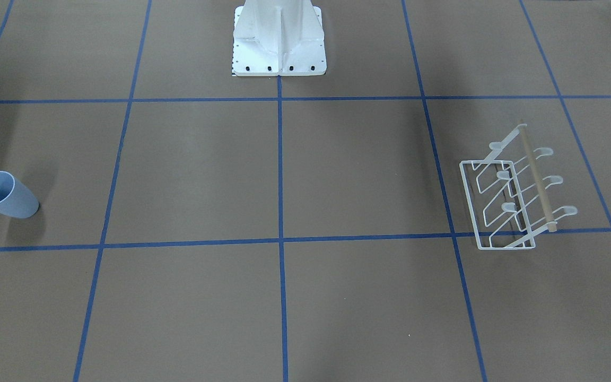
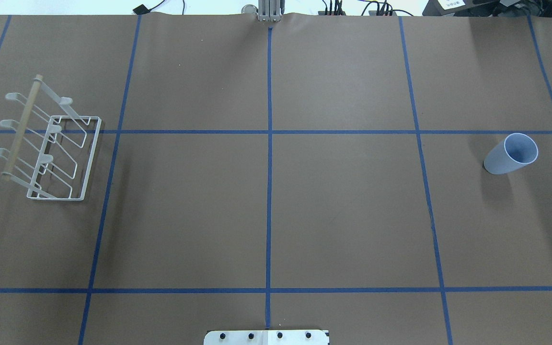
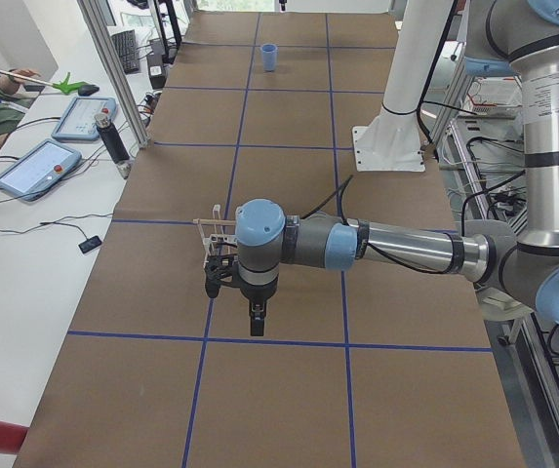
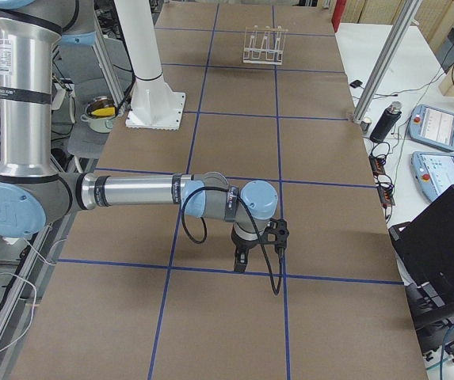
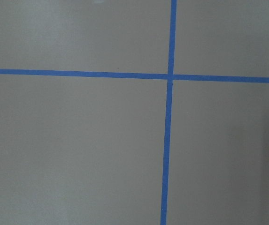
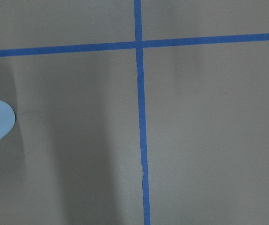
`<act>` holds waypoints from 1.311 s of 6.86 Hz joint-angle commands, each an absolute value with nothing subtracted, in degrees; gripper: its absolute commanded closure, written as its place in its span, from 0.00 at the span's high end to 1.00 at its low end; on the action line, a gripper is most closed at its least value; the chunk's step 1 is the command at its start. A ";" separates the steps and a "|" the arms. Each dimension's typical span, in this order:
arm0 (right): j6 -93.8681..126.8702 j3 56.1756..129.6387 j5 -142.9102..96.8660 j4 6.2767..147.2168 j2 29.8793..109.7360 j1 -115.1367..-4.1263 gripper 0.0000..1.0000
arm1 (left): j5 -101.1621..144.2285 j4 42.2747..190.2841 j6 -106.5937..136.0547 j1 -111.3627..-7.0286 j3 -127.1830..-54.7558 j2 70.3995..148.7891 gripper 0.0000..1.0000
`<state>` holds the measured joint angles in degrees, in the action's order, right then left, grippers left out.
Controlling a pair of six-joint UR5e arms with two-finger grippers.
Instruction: Hang cup on cup holder
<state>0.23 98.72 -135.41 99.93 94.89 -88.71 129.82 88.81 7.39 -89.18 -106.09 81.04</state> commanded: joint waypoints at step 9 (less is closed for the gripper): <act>0.18 102.38 -134.48 99.84 93.08 -88.95 1.00 | 129.99 88.86 7.03 -89.12 -103.71 81.21 0.99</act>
